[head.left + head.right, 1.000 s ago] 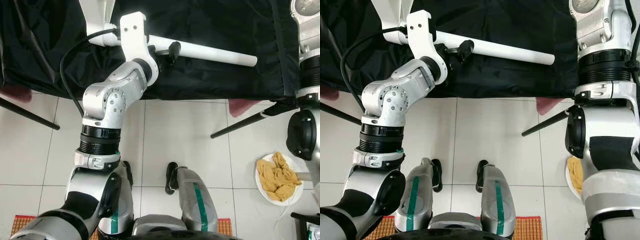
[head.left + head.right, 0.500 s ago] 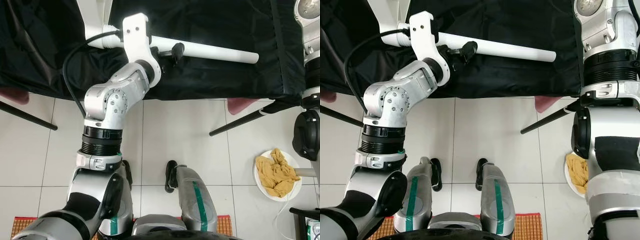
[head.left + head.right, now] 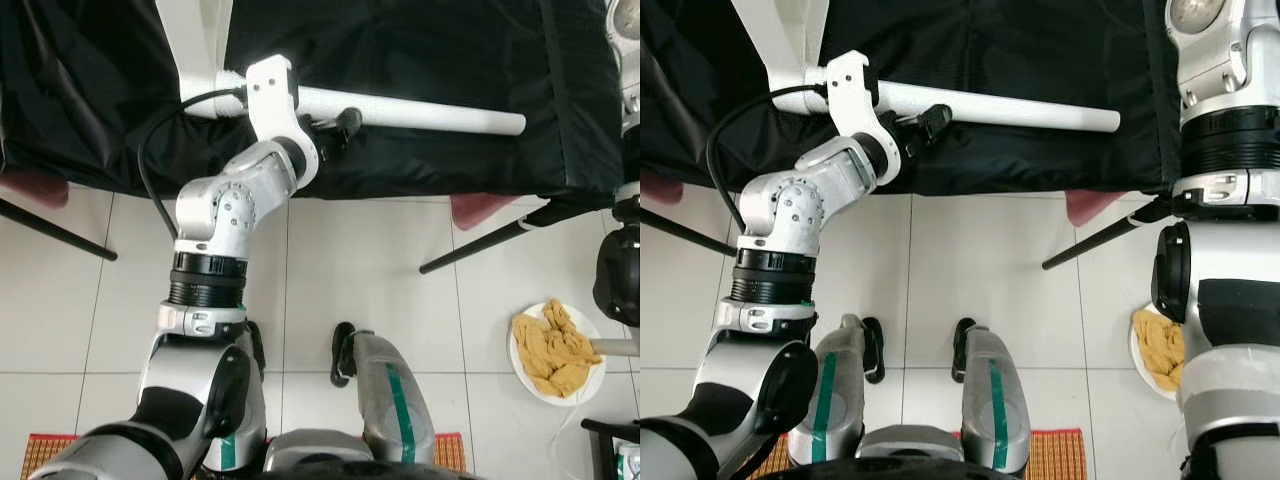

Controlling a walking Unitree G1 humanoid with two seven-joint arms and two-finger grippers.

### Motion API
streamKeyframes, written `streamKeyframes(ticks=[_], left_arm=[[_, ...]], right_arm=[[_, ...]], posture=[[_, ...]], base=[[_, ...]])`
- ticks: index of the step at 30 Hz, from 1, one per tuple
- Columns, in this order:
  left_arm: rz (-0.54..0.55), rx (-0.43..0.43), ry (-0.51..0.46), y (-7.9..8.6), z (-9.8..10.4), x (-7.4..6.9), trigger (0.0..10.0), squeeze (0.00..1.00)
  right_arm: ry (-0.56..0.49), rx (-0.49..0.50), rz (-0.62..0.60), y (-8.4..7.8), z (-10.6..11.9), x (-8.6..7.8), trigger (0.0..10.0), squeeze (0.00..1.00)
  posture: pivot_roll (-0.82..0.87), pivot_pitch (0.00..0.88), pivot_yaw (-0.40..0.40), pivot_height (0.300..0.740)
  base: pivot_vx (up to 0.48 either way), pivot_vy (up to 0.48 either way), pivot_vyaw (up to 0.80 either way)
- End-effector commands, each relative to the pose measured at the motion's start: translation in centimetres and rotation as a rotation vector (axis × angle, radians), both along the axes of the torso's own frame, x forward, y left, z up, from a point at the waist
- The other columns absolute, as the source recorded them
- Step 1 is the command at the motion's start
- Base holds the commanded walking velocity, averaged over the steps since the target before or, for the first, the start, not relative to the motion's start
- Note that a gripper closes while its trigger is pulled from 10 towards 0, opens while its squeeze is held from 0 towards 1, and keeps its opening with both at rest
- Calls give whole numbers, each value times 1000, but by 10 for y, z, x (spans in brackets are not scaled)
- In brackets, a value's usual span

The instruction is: Building children table

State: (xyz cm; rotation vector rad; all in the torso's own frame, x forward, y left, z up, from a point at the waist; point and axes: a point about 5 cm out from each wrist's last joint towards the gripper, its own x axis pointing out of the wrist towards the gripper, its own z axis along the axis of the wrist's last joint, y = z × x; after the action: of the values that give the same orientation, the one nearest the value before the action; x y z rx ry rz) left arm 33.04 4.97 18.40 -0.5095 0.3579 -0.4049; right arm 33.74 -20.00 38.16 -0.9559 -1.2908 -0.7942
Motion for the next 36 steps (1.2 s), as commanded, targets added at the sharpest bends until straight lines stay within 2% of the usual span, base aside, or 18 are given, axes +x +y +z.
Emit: streamKeyframes(ticks=[1, 8, 16, 24, 27, 34, 36], left_arm=[[-2, 23, 85, 1, -19, -1, 10000, 0], [-1, 20, 96, 0, -20, -1, 10000, 0], [22, 51, 190, 6, -40, -5, 10000, 0], [27, 104, 243, 12, -49, -8, 10000, 0], [111, 124, 265, 25, -51, 0, 10000, 0], [166, 127, 197, 29, -42, 18, 10000, 0], [180, 114, 160, 28, -36, 28, 10000, 0]], right_arm=[[-120, 100, 43, -12, 17, -16, 0, 0], [-111, 131, 27, -19, 15, -17, 0, 0], [-128, 192, 17, -30, 19, -22, 0, 0], [-151, 198, 22, -30, 24, -26, 0, 0], [-152, 202, 50, -27, 24, -29, 0, 0], [-122, 225, 119, -21, 19, -33, 0, 0], [-92, 262, 169, -21, 15, -38, 0, 0]], posture=[[92, 178, -4, 740], [88, 179, 2, 740], [81, 177, 12, 740], [81, 175, 18, 740], [75, 168, 24, 740], [71, 162, 23, 740], [57, 164, 23, 740]], base=[[0, 0, 0], [0, 0, 0], [0, 0, 0], [0, 0, 0], [0, 0, 0], [0, 0, 0], [0, 0, 0]])
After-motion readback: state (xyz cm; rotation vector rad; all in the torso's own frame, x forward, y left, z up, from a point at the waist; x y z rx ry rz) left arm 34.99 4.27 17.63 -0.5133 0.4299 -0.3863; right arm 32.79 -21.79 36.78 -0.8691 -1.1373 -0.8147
